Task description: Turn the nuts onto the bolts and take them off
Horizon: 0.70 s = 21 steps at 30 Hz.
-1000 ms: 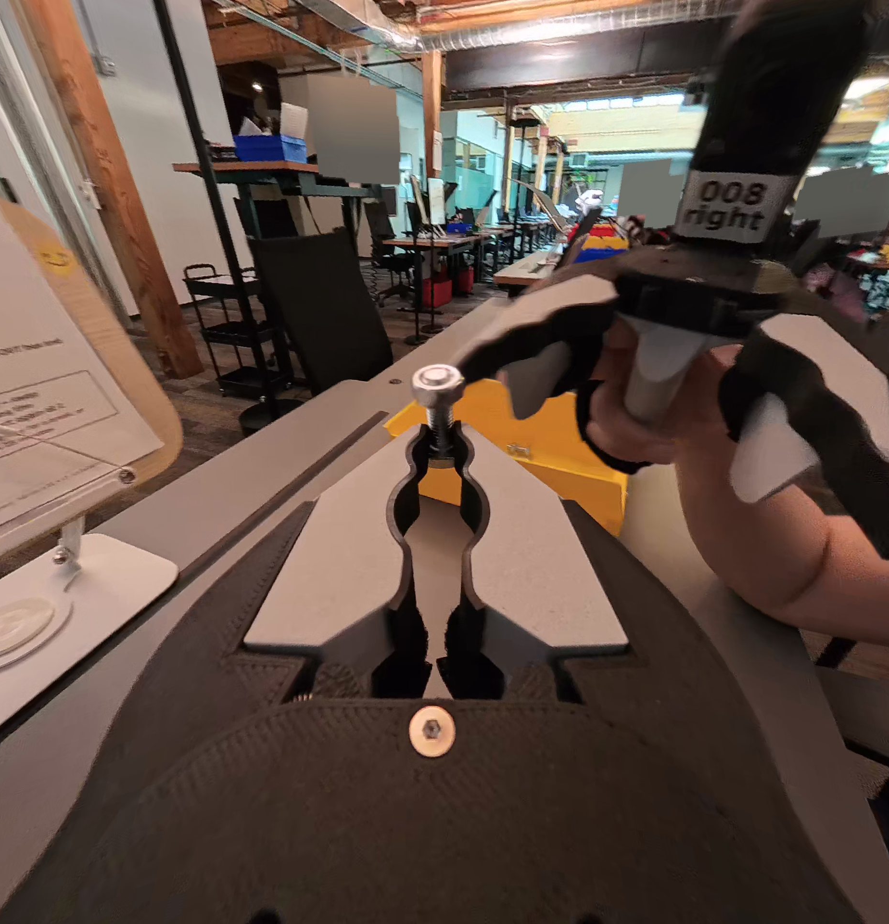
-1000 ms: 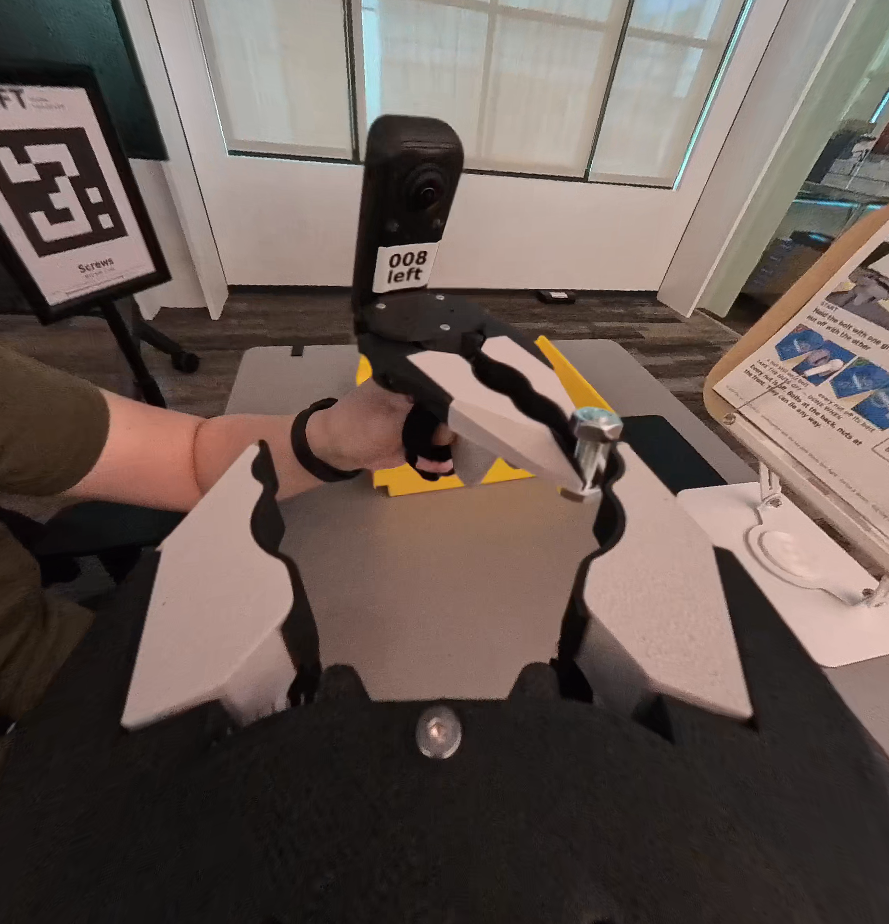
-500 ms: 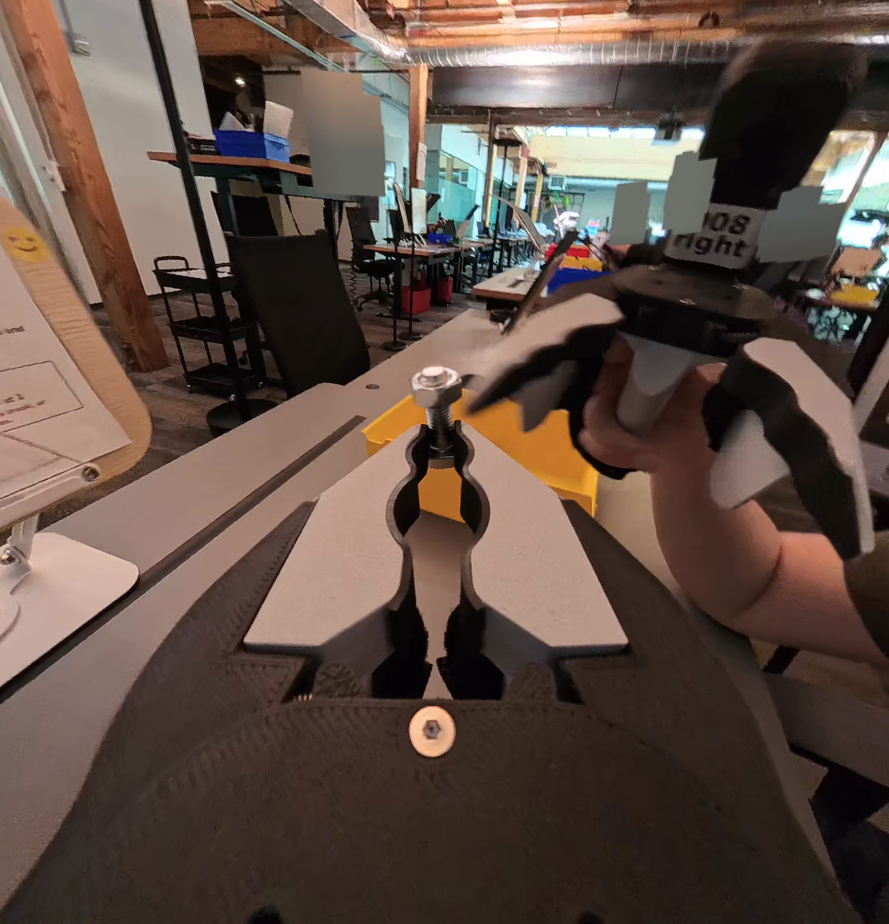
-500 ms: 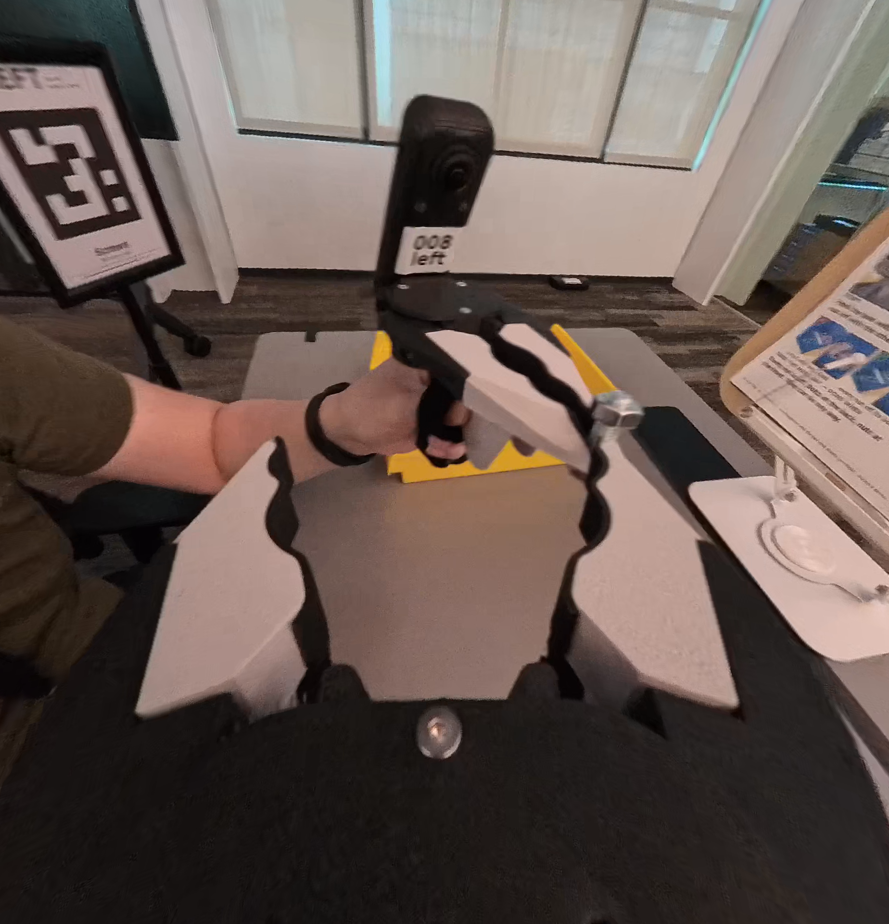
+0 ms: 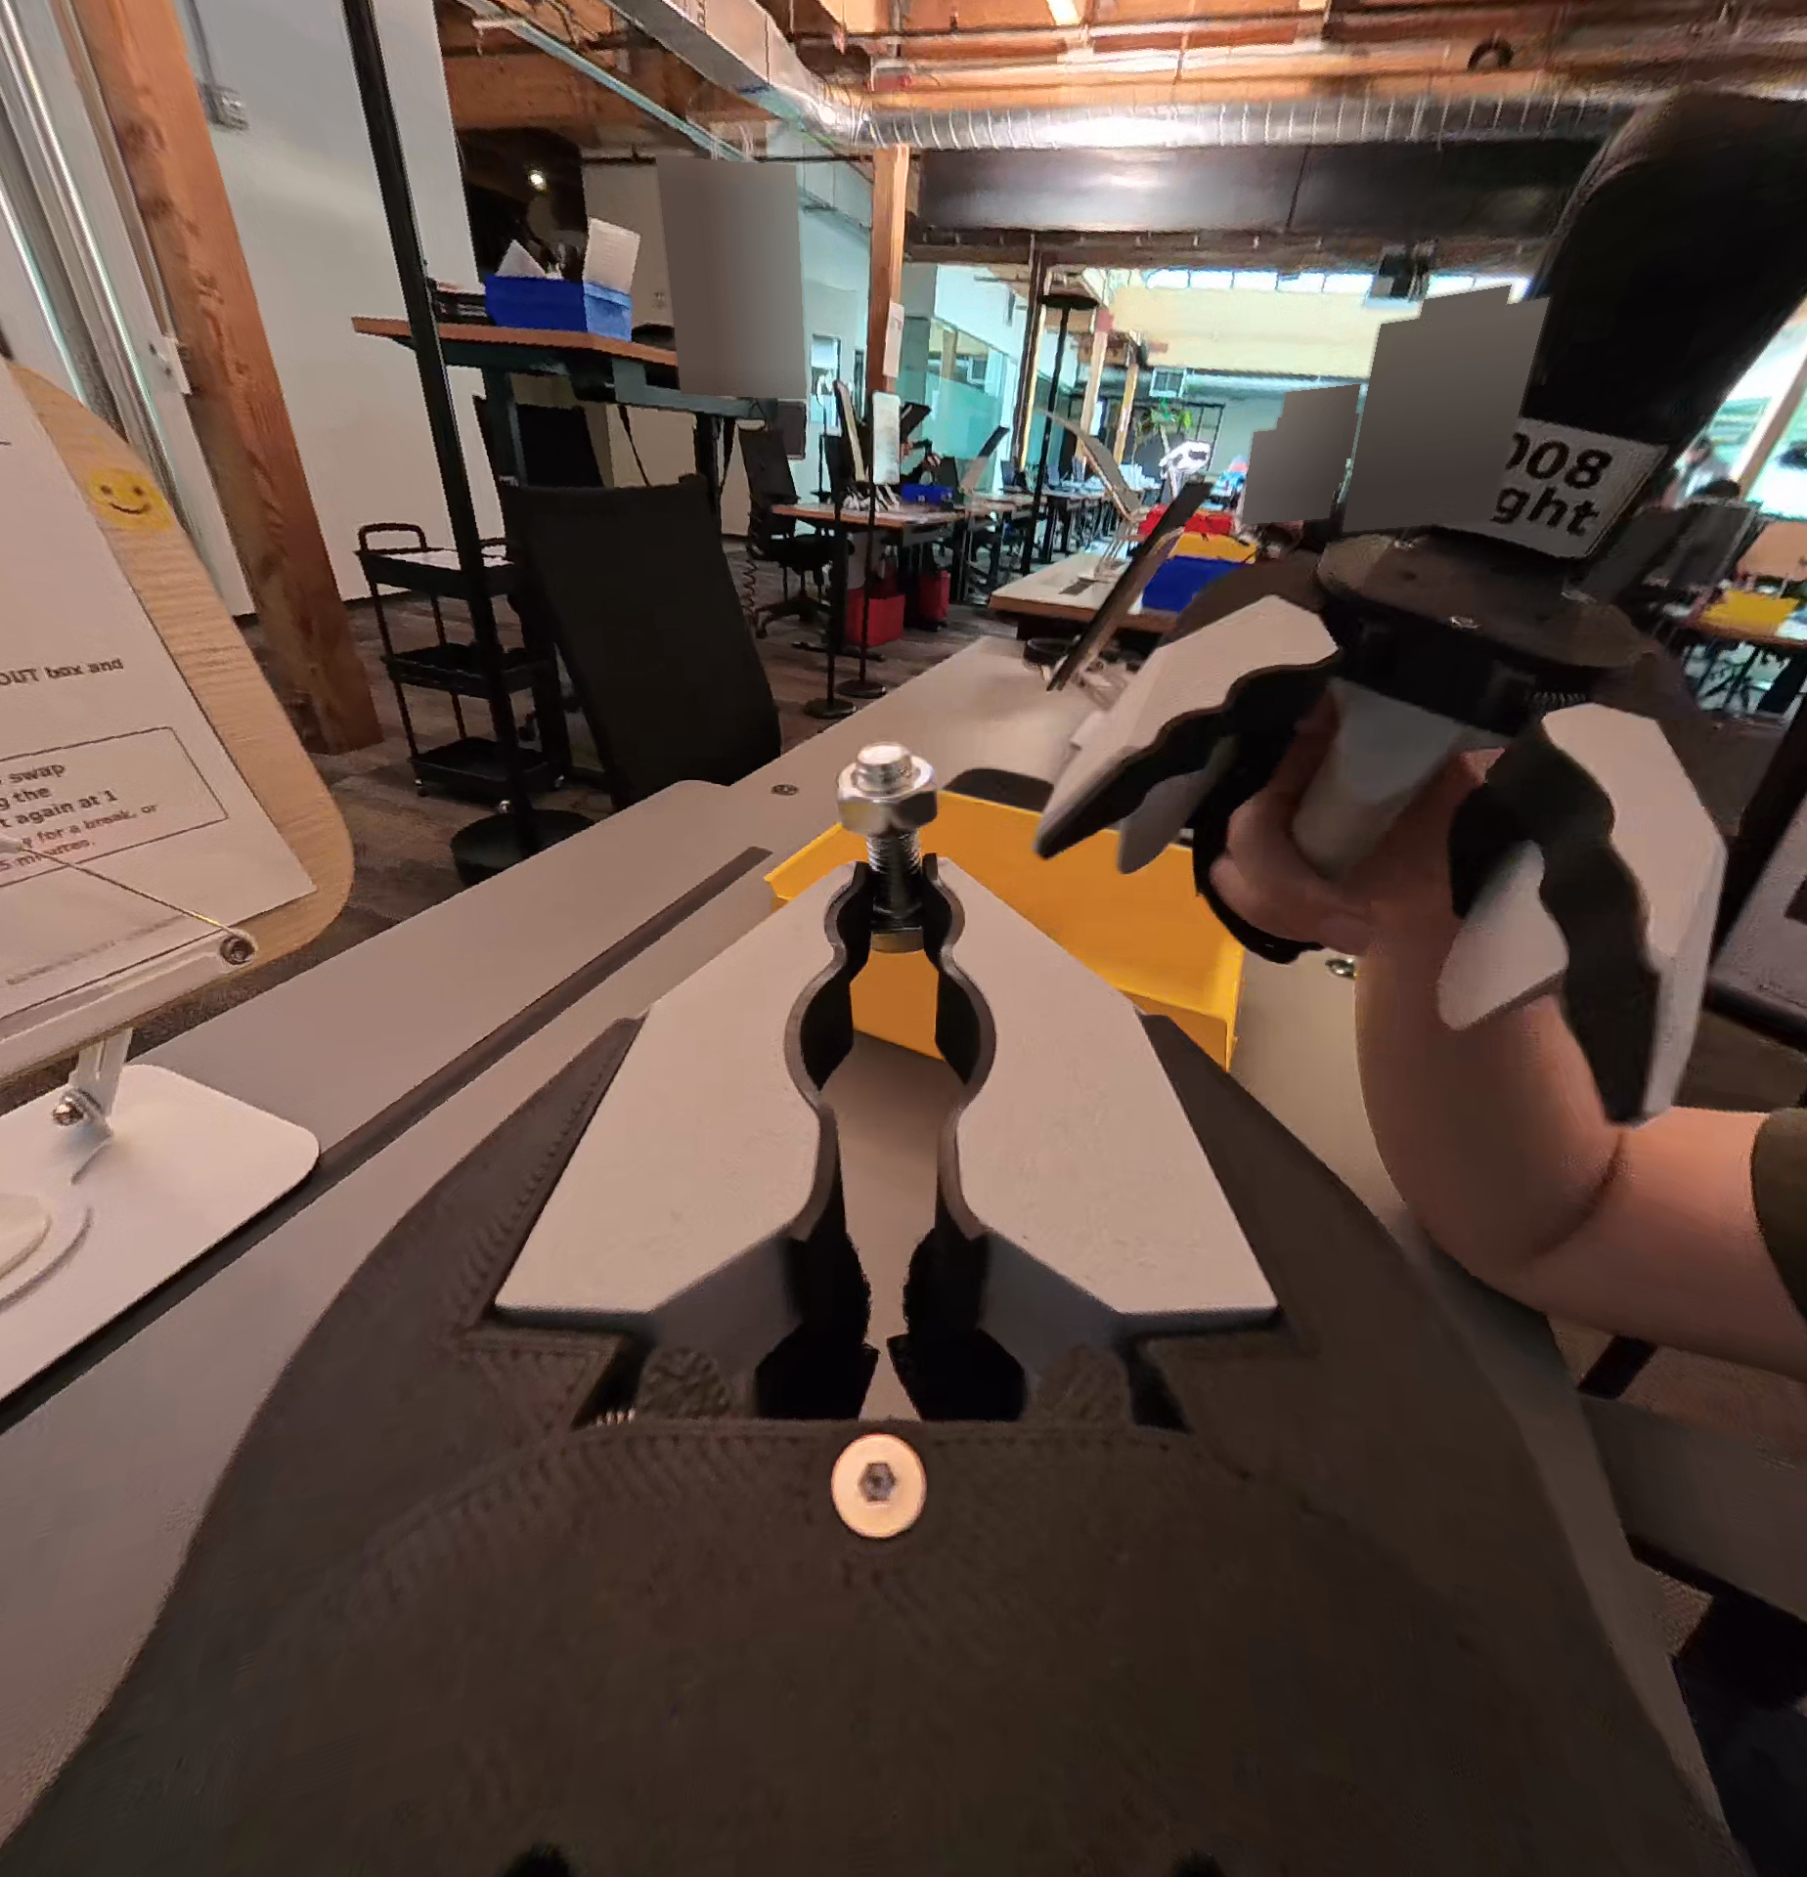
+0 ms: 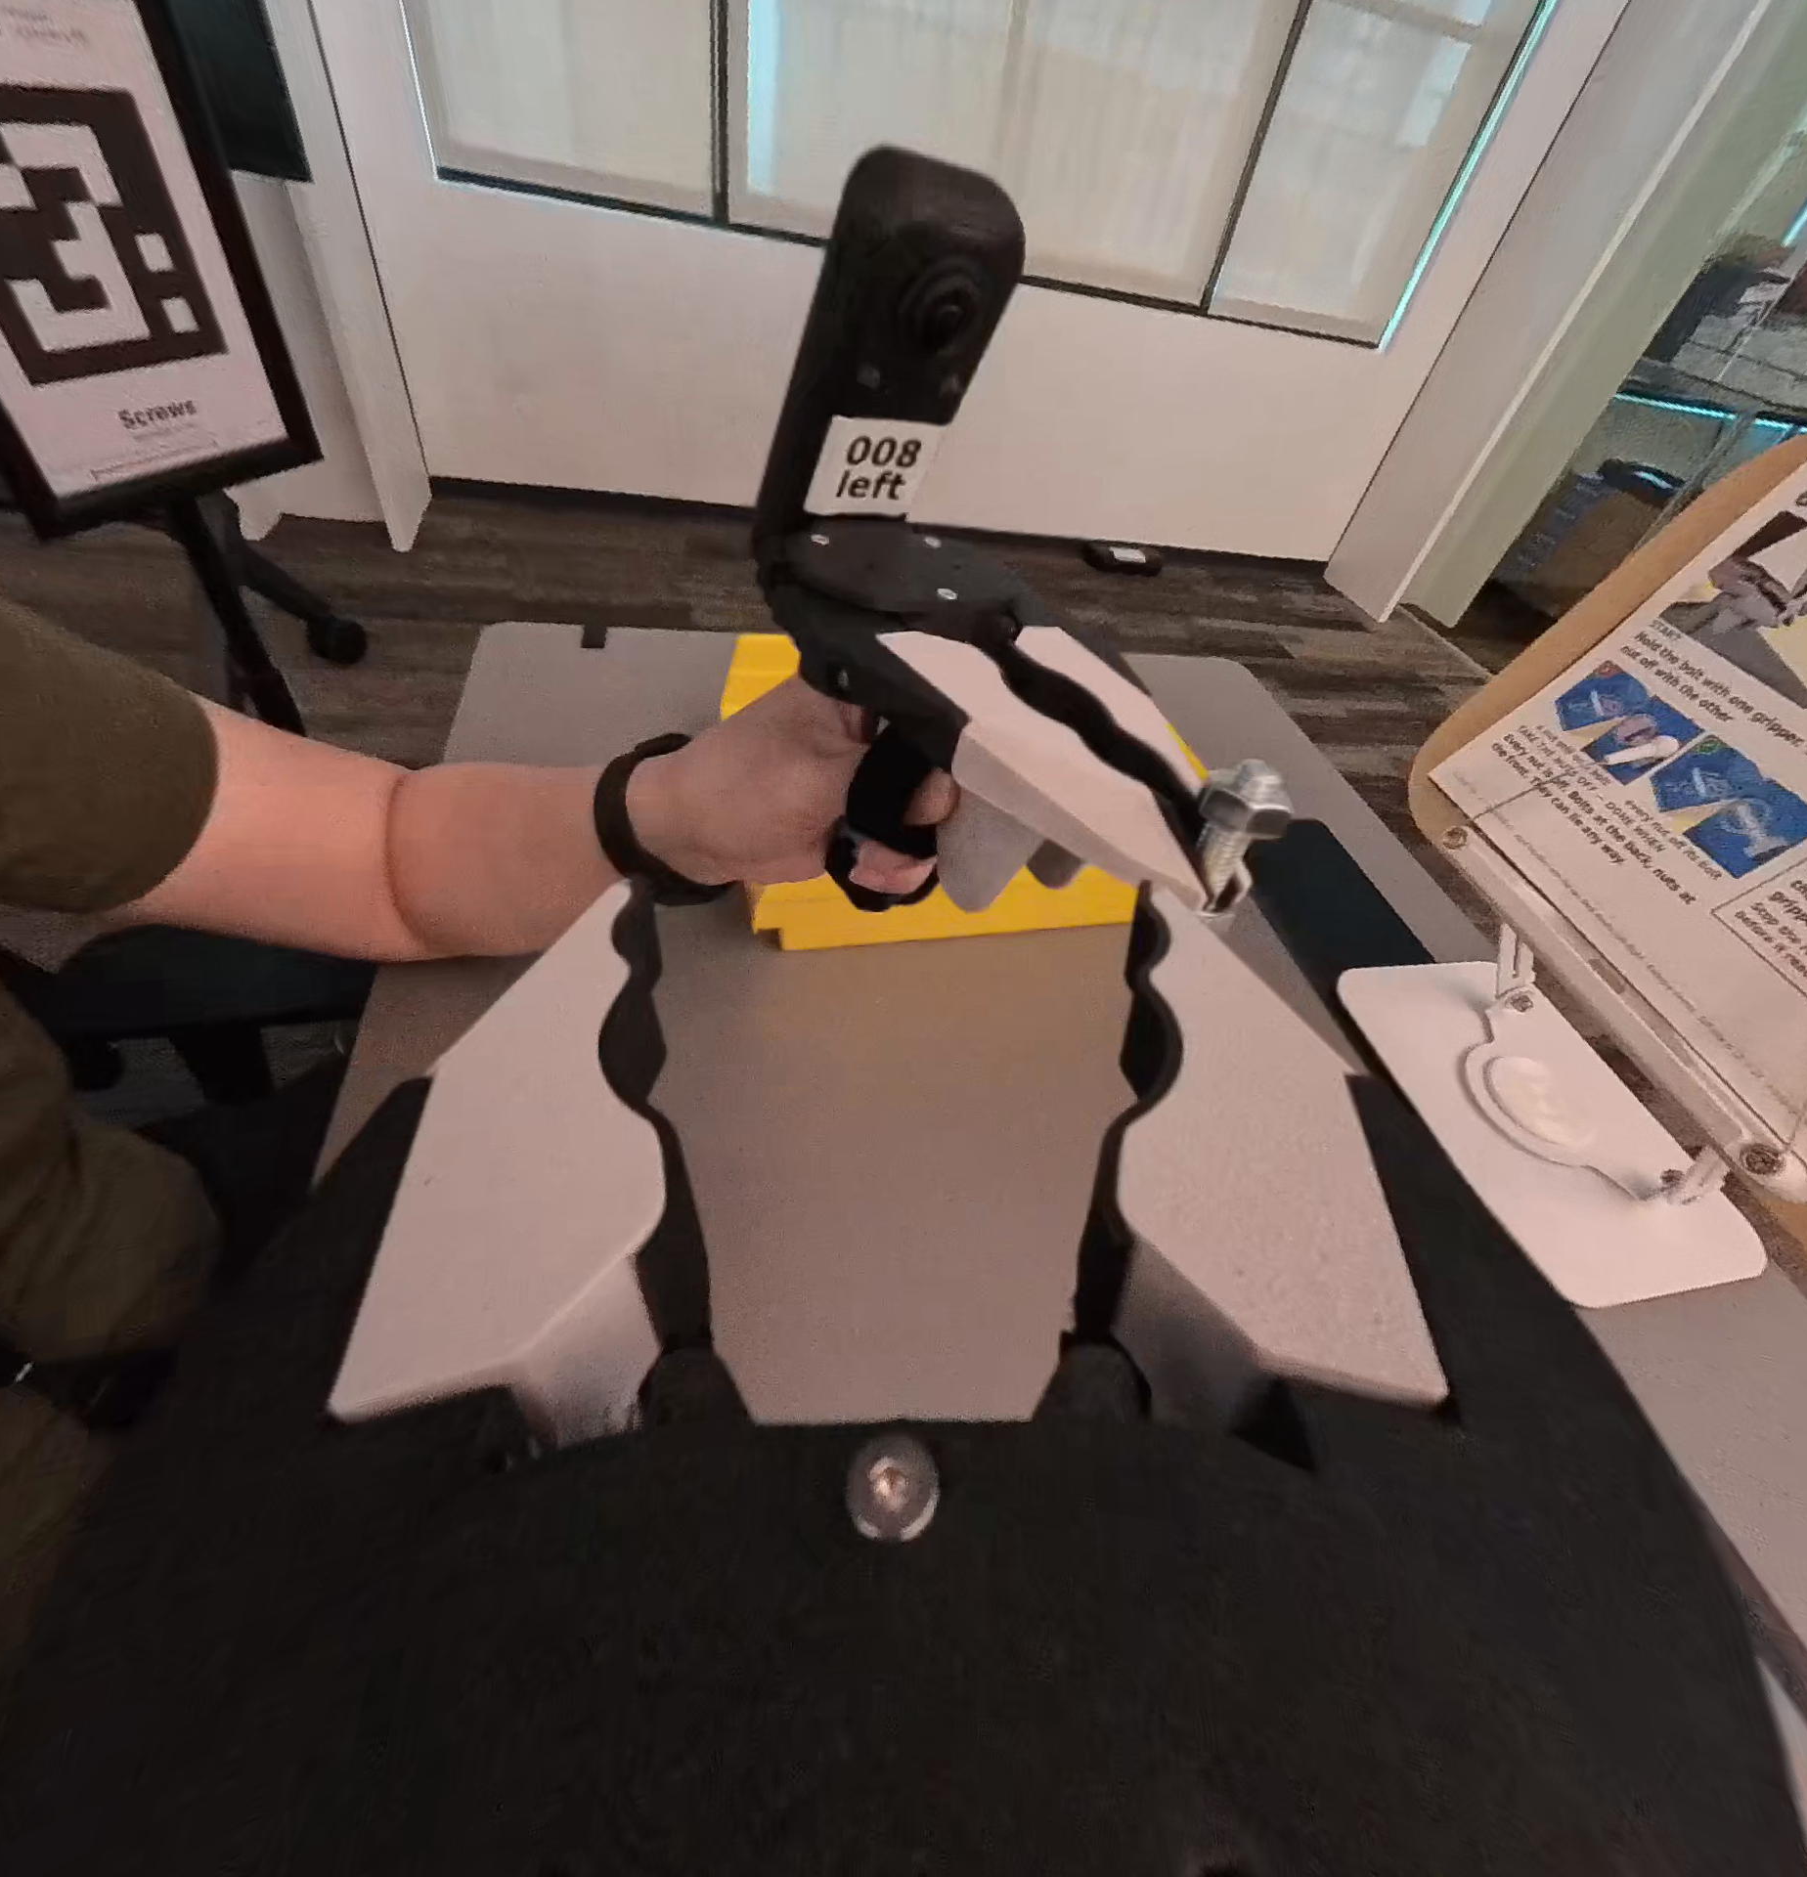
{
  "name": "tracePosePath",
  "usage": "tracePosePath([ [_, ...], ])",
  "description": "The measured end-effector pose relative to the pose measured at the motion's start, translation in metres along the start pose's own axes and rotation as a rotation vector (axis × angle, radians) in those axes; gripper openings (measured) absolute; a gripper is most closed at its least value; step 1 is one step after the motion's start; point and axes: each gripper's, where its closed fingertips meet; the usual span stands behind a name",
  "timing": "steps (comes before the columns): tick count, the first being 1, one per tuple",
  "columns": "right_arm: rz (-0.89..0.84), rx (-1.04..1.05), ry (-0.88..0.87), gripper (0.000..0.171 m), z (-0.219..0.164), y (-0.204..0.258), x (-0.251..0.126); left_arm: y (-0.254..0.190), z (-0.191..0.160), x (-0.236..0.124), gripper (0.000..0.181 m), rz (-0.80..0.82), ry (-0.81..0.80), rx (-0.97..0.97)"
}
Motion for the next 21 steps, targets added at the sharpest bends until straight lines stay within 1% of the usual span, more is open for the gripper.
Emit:
tracePosePath([
  [1, -0.016, 0.015, -0.021, 0.092, 0.004, -0.003, -0.002, 0.001, 0.001, -0.002, 0.007, -0.003, -0.009, -0.005],
  [3, -0.087, 0.019, -0.061, 0.102, 0.009, -0.016, 0.0, -0.003, 0.0, 0.001, 0.007, -0.019, 0.006, -0.003],
  [5, -0.125, 0.02, -0.059, 0.109, 0.005, -0.024, 0.007, -0.014, -0.004, 0.008, 0.007, -0.052, 0.035, 0.015],
  [7, -0.105, 0.026, -0.032, 0.11, -0.002, -0.022, 0.014, -0.02, -0.008, 0.014, 0.007, -0.06, 0.055, 0.033],
  [9, -0.085, 0.01, -0.016, 0.11, -0.004, -0.017, 0.018, -0.016, -0.007, 0.013, 0.007, -0.035, 0.048, 0.047],
  [10, -0.102, -0.018, -0.024, 0.108, -0.001, -0.018, 0.016, -0.01, -0.004, 0.009, 0.007, -0.007, 0.031, 0.052],
  [11, -0.092, -0.051, -0.022, 0.1, -0.001, -0.014, 0.013, -0.002, -0.001, 0.003, 0.007, 0.027, 0.014, 0.051],
  [12, -0.017, -0.074, -0.012, 0.078, -0.002, -0.001, 0.007, 0.006, 0.001, -0.002, 0.007, 0.054, 0.007, 0.043],
  [13, 0.029, -0.06, -0.023, 0.078, 0.001, 0.007, 0.003, 0.012, 0.001, -0.007, 0.007, 0.06, 0.008, 0.029],
  [14, 0.012, -0.036, -0.046, 0.078, 0.007, 0.005, 0.0, 0.013, 0.002, -0.009, 0.007, 0.049, 0.004, 0.014],
  [16, -0.088, -0.011, -0.082, 0.09, 0.012, -0.013, 0.001, 0.009, 0.004, -0.008, 0.007, 0.019, -0.011, -0.002],
  [18, -0.172, -0.009, -0.077, 0.101, 0.007, -0.032, 0.008, -0.002, 0.001, 0.0, 0.007, -0.025, 0.009, 0.007],
  [19, -0.185, 0.003, -0.071, 0.104, 0.004, -0.036, 0.012, -0.007, -0.002, 0.004, 0.007, -0.04, 0.025, 0.014],
  [21, -0.133, 0.035, -0.067, 0.104, 0.0, -0.031, 0.018, -0.012, -0.007, 0.01, 0.007, -0.045, 0.046, 0.03],
])
Point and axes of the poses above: each gripper's, where its closed fingertips meet, x out along the fingers, z out of its top, y = z × x across the jaws, and after that the axes turned 10 degrees about -z, right-handed
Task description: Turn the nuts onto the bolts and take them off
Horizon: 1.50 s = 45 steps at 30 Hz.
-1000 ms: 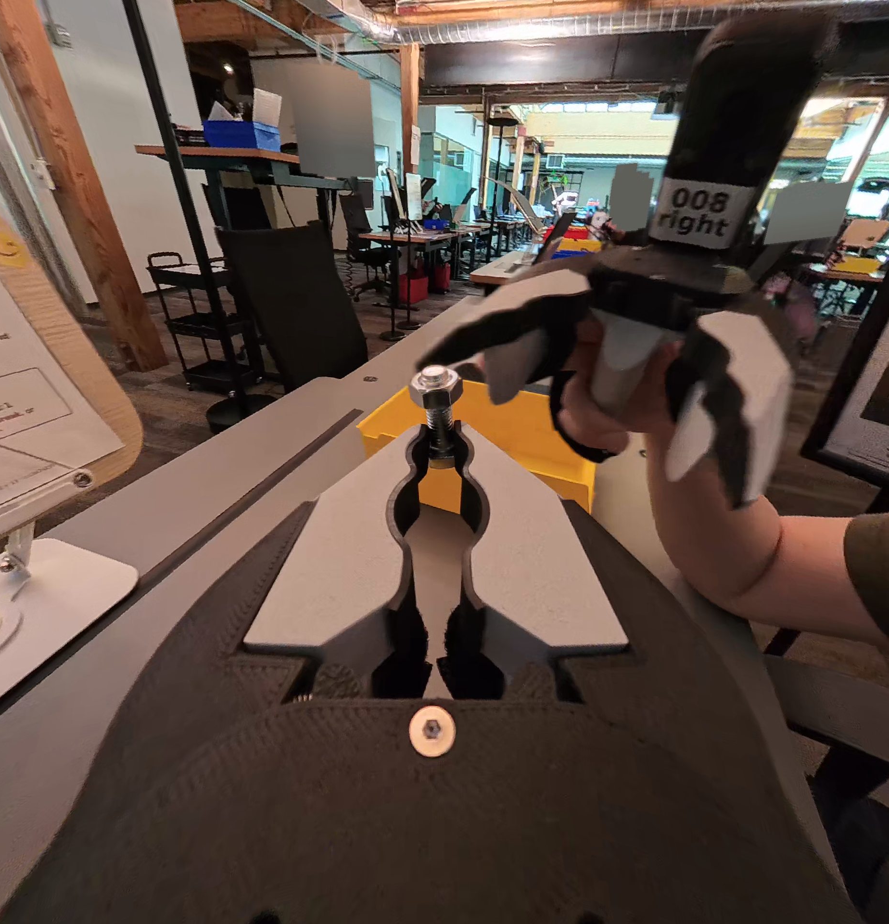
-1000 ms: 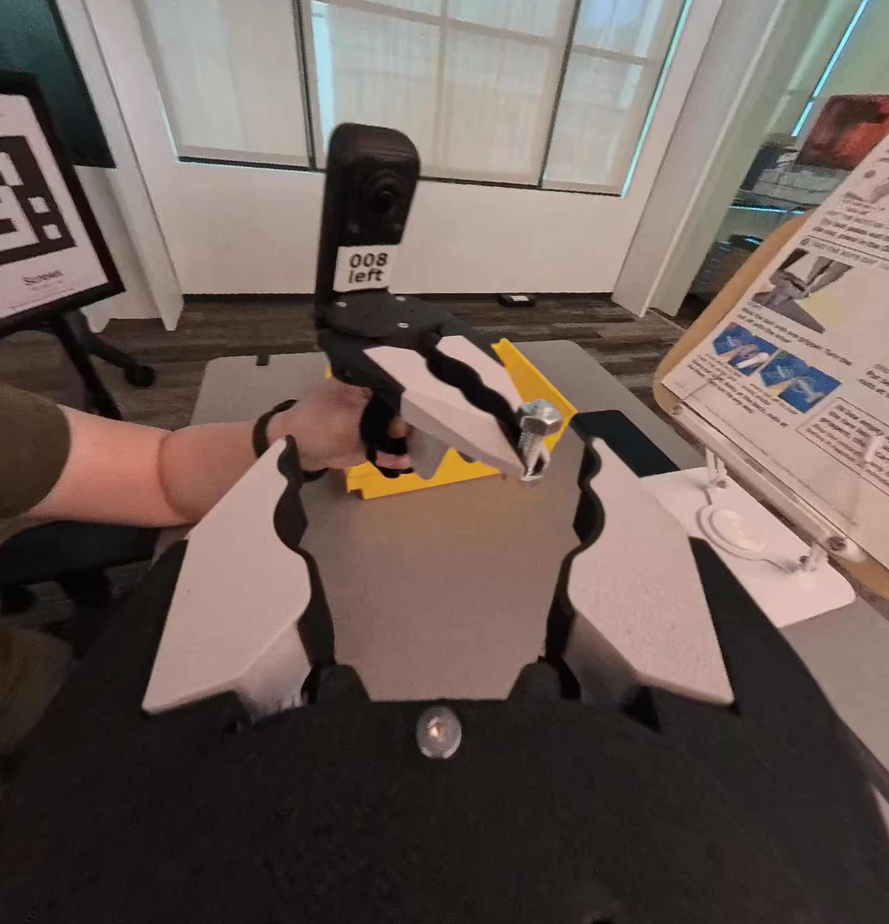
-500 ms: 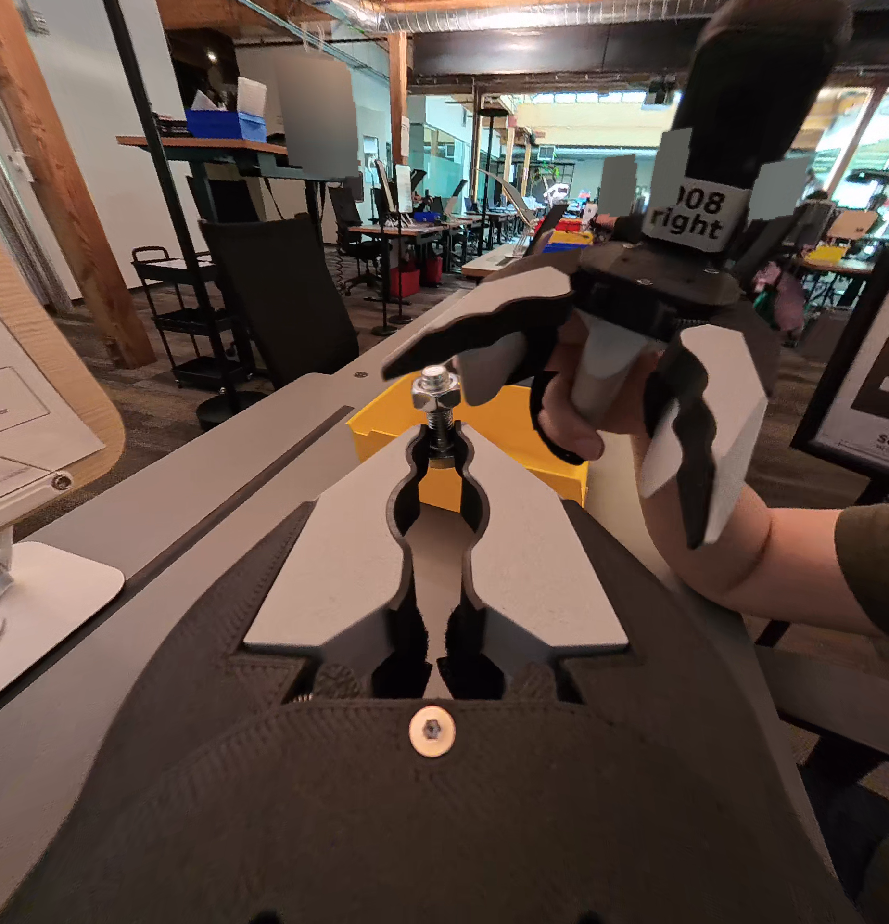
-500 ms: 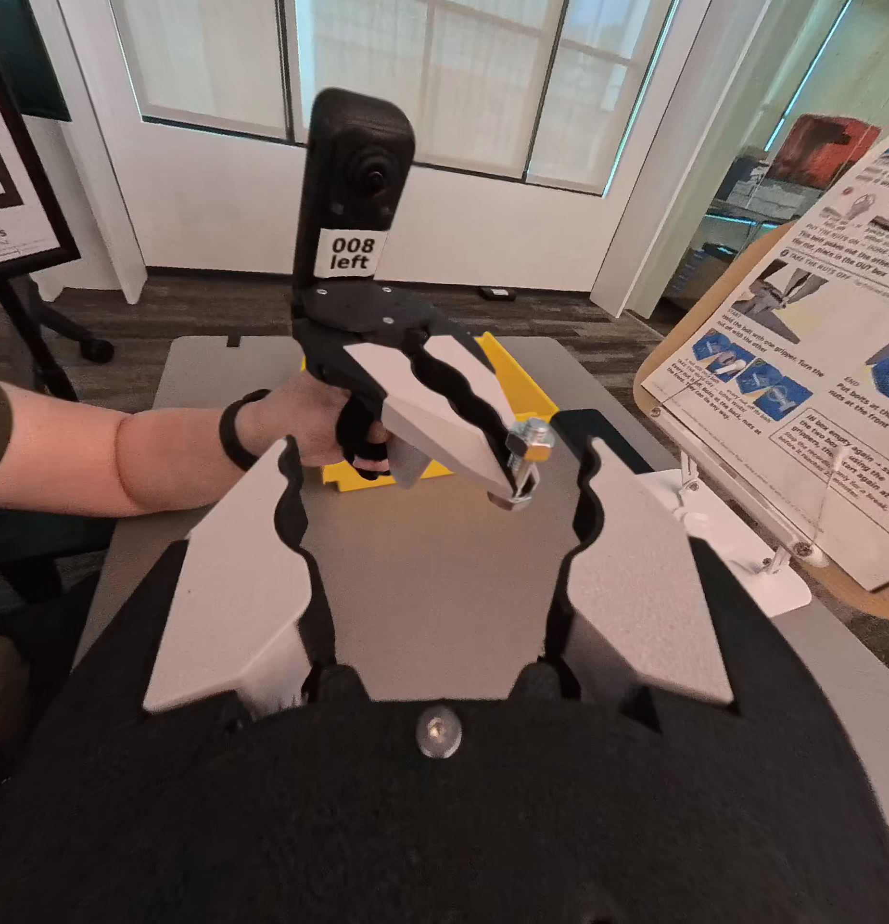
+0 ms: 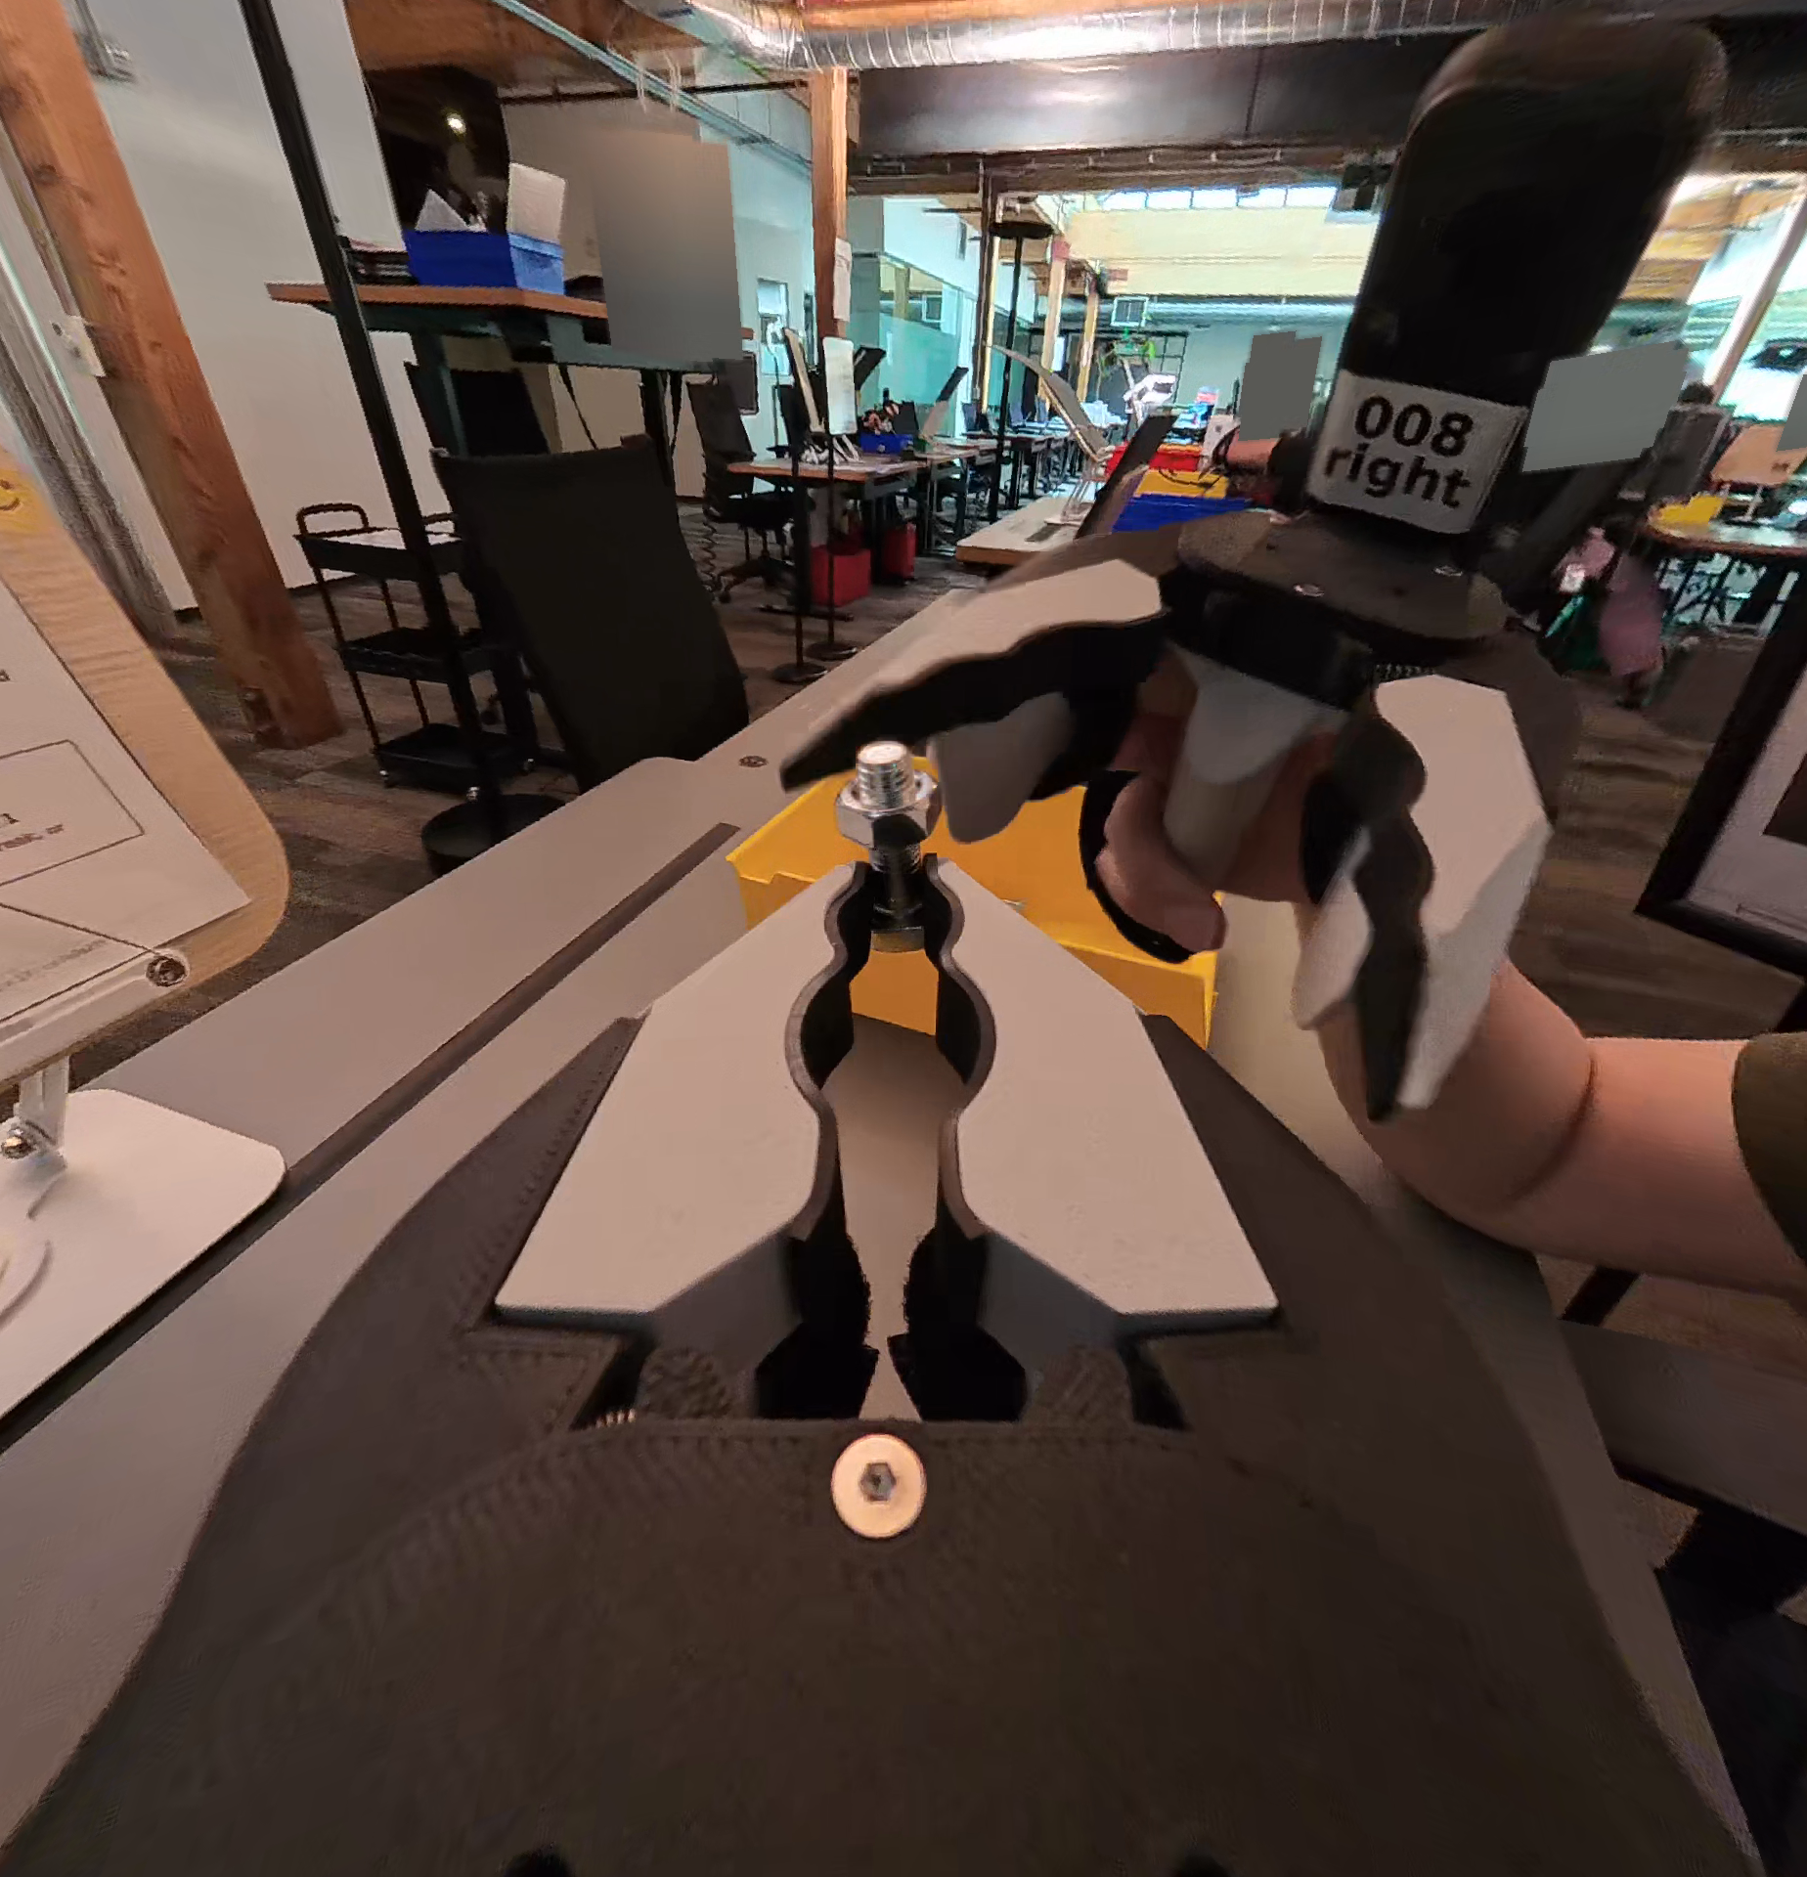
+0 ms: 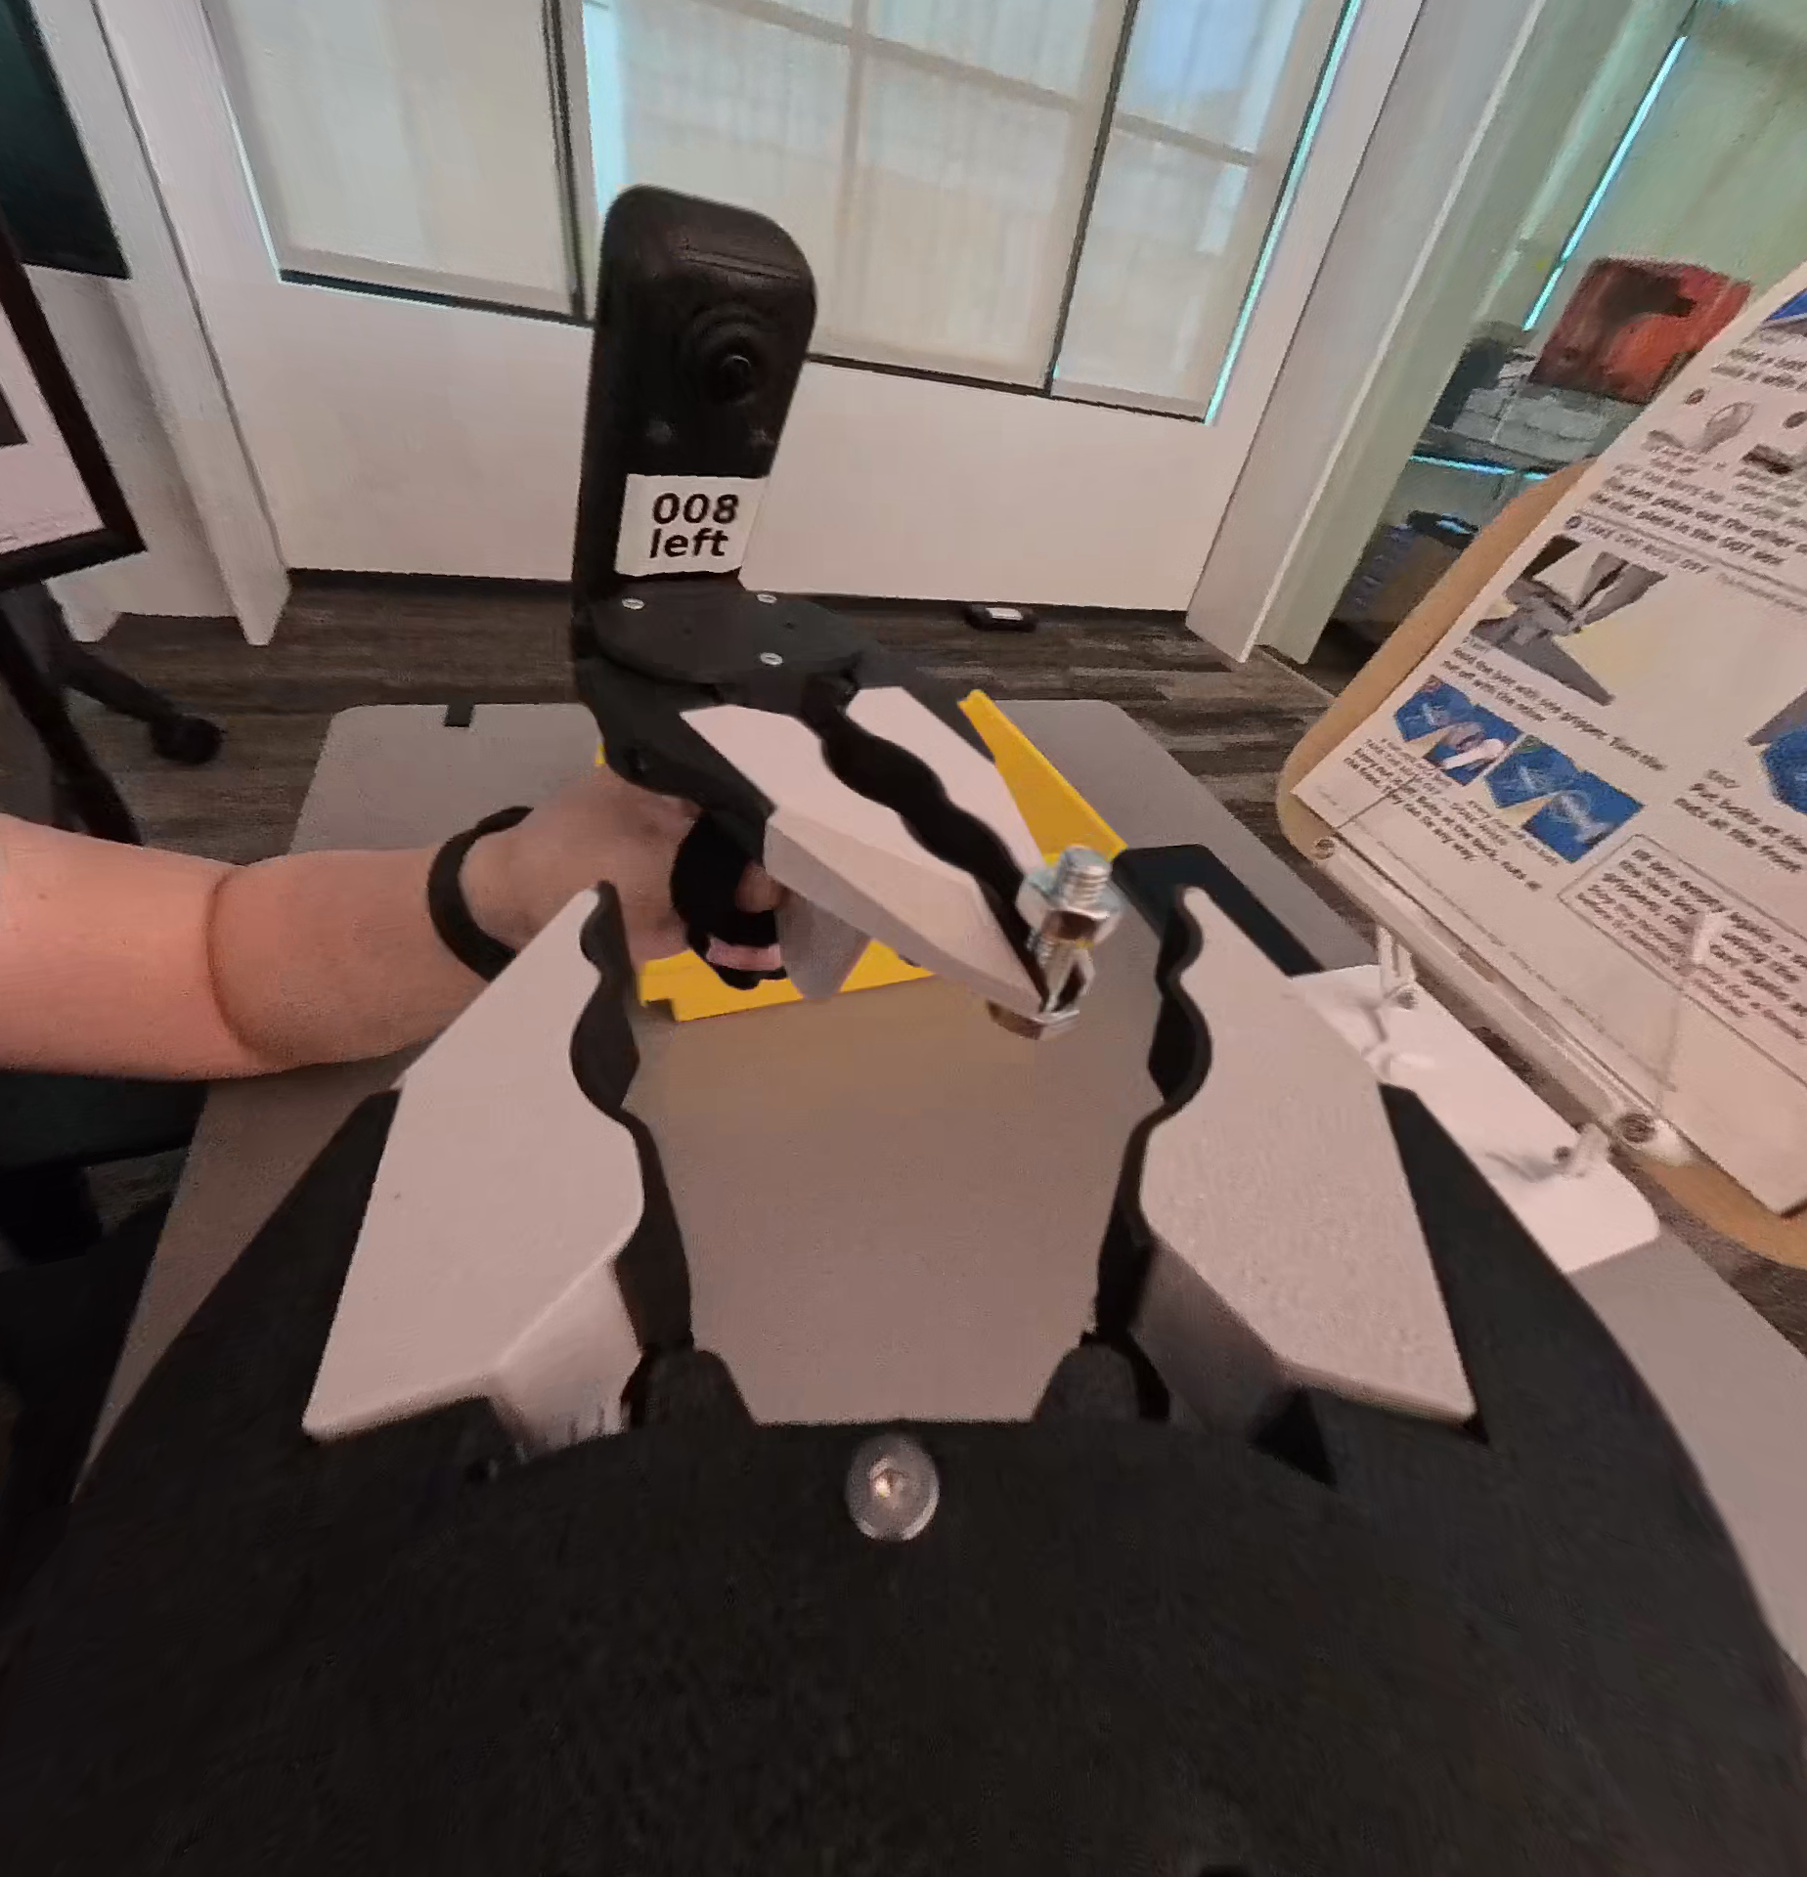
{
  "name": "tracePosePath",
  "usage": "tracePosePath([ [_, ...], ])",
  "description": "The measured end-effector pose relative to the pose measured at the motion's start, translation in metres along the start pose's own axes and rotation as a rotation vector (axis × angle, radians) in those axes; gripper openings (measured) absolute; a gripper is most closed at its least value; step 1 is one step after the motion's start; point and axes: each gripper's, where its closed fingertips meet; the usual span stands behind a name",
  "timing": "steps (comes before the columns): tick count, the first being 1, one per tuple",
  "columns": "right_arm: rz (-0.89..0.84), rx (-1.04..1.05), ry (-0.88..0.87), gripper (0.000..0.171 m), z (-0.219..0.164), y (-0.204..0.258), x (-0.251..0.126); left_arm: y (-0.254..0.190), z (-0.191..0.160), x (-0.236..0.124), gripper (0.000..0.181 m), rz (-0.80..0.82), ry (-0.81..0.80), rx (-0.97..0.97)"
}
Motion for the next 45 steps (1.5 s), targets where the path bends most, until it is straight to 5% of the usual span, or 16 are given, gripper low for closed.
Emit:
tracePosePath([
  [3, 0.064, -0.018, 0.022, 0.11, 0.001, 0.015, -0.005, 0.01, 0.003, -0.007, 0.007, 0.047, -0.018, -0.002],
  [4, 0.125, -0.059, 0.021, 0.077, 0.003, 0.026, -0.015, 0.015, 0.006, -0.012, 0.007, 0.058, -0.036, -0.019],
  [6, 0.187, -0.015, -0.049, 0.068, 0.022, 0.038, -0.029, 0.019, 0.009, -0.019, 0.007, 0.047, -0.058, -0.057],
  [11, -0.116, 0.081, -0.156, 0.031, 0.033, -0.025, -0.024, 0.004, 0.004, -0.007, 0.007, -0.007, -0.012, -0.04],
  [27, -0.009, 0.168, -0.073, 0.007, 0.012, -0.028, -0.014, -0.013, 0.002, 0.004, 0.008, -0.01, 0.033, 0.046],
  [31, -0.212, 0.081, 0.039, 0.008, 0.011, -0.068, -0.06, -0.012, 0.019, -0.006, 0.054, 0.043, -0.006, 0.047],
  [34, -0.521, 0.101, 0.398, 0.008, -0.051, -0.132, -0.14, -0.012, 0.03, -0.024, 0.051, 0.087, 0.024, 0.059],
  [39, -0.816, 0.519, 0.963, 0.008, -0.204, -0.198, -0.246, -0.01, 0.012, -0.051, 0.047, 0.113, 0.23, -0.041],
  [45, -0.614, 0.783, 1.202, 0.008, -0.301, -0.187, -0.245, 0.027, -0.02, -0.084, 0.039, 0.278, 0.412, -0.083],
])
Point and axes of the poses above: each gripper's, where its closed fingertips meet, x out along the fingers, z out of its top, y = z × x across the jaws, and after that the axes turned 10 degrees about -z, right-handed
